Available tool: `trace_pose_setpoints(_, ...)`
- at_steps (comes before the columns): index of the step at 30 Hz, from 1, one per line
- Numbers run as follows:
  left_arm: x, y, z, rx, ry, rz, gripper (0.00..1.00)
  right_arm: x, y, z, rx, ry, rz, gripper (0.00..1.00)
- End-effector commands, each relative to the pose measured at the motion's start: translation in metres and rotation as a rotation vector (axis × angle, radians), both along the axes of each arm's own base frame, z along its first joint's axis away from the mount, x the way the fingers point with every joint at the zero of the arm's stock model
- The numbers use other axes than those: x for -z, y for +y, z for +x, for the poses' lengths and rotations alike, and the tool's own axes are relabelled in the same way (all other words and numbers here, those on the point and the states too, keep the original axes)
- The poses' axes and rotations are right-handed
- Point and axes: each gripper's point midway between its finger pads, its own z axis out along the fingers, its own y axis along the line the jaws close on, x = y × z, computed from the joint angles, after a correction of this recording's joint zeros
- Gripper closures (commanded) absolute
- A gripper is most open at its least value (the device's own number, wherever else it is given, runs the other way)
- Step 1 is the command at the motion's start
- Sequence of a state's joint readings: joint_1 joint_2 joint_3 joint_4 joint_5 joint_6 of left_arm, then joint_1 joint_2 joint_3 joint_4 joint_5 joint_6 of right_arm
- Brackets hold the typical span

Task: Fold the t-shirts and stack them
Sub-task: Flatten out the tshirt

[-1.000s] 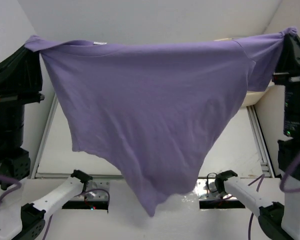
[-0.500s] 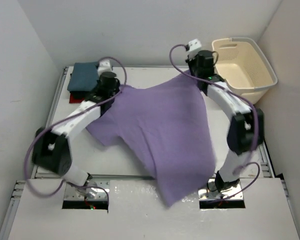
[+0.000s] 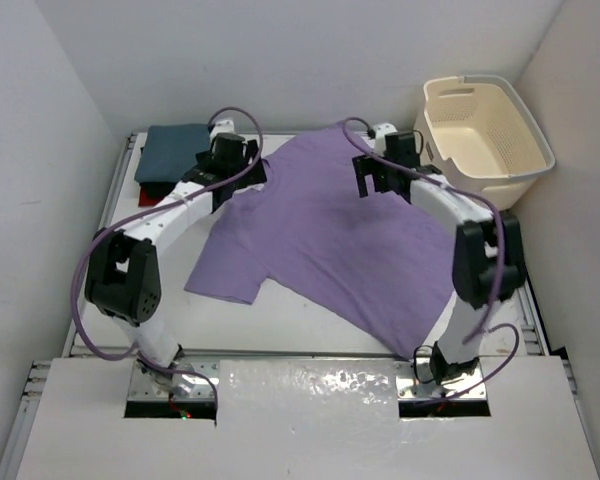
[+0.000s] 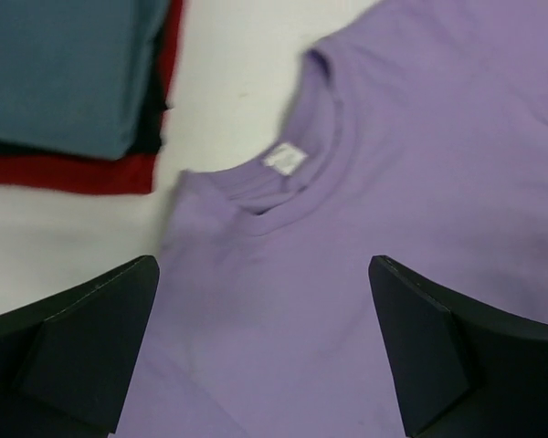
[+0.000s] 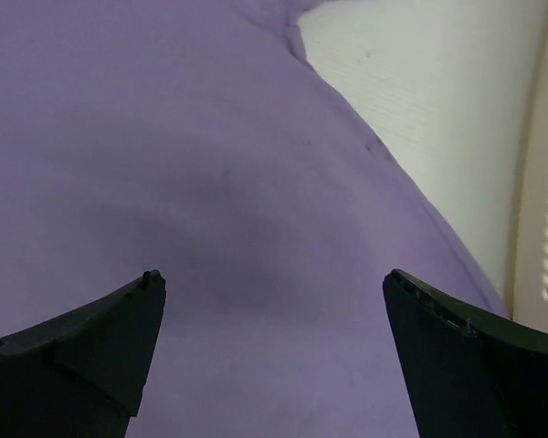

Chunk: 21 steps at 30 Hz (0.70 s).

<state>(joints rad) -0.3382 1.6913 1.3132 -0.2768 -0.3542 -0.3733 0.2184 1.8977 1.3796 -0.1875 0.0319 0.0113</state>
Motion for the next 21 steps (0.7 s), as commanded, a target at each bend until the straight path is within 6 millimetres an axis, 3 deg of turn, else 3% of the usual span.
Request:
trace_pose_setpoints(1,-0.02,-0.034,0.024,0.153,-0.073,-0.093,0.0,-0.018,-0.016,-0.044,0.192,0.015,0.089,0.01)
trace_pose_setpoints(3,-0.004,-0.055,0.039,0.233,-0.043,-0.124,0.0,-0.015,-0.031,-0.07,0.26,0.036,0.072,0.01)
trace_pose_setpoints(4,0.001,-0.061,0.044,0.261,-0.037,-0.12,0.0,0.005,-0.041,-0.092,0.293,0.098,0.041,0.01)
trace_pose_setpoints(7,0.028,-0.086,0.064,0.367,-0.009,-0.146,0.0,0.027,-0.062,-0.122,0.381,0.176,0.006,0.01)
trace_pose_setpoints(8,0.042,-0.1,0.073,0.425,0.004,-0.168,0.0,0.032,-0.065,-0.127,0.391,0.192,0.007,0.01)
trace_pose_setpoints(11,0.072,-0.117,0.083,0.489,0.079,-0.192,0.0,0.053,-0.077,-0.133,0.426,0.239,0.004,0.01)
trace_pose_setpoints(16,0.118,-0.112,0.075,0.447,0.185,-0.189,0.0,0.073,-0.072,-0.126,0.395,0.294,0.011,0.01)
trace_pose_setpoints(17,0.131,-0.101,0.068,0.403,0.216,-0.165,0.0,0.077,-0.069,-0.125,0.385,0.306,0.02,0.01)
trace_pose_setpoints(21,0.15,-0.066,0.035,0.258,0.303,-0.14,0.0,0.098,-0.054,-0.116,0.327,0.363,0.061,0.01)
